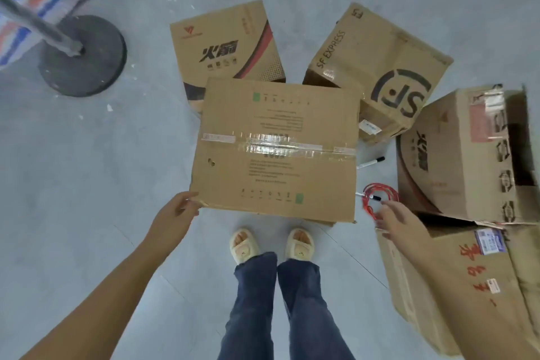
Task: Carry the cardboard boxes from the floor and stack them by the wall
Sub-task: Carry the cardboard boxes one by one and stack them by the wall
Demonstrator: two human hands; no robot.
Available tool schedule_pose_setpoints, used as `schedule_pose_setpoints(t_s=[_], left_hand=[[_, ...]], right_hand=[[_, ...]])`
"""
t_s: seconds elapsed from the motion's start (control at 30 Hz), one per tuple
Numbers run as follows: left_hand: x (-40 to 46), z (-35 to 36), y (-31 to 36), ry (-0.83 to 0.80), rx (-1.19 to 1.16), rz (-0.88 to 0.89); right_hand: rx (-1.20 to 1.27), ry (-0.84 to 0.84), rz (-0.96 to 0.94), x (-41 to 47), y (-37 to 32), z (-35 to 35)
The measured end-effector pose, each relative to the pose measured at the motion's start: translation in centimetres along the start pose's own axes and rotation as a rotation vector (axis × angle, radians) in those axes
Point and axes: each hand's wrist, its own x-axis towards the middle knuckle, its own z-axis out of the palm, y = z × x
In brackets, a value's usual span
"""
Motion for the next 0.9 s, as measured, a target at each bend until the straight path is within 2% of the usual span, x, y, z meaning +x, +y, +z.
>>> schedule_pose_setpoints(t_s=[0.07,0.23,0.33,0.4,0.53,0.77,0.9], left_hand=[[5.6,1.8,-1.1,-0.006,0.091,-0.033],[16.6,5.3,-5.3,0.164,0.222,-0.172],[19.3,6.9,-8.5,0.125,0.202,-0.251],[19.8,7.4,-9.8,0.195,0.194,-0.24],[19.6,6.6,-10.3,0.306,0.163,-0.271],[15.8,2.8,-4.9,0.444,0.196,-0.015],[11.5,-1.2,-3.0,0.444,0.185,-0.004]], right_hand=[[-0.06,0.014,0.041,4.8,1.3,2.3],[-0.093,0.124,0.126,13.2,6.1,8.9],[-0.081,0.198,0.147,14.8,9.1,11.7],[-0.078,0.266,0.186,15.2,10.2,12.2],[-0.071,0.286,0.238,15.6,10.3,11.1],[-0.16,0.441,0.037,12.3,3.3,6.1],[-0.265,0.43,-0.037,8.9,-1.7,4.1]])
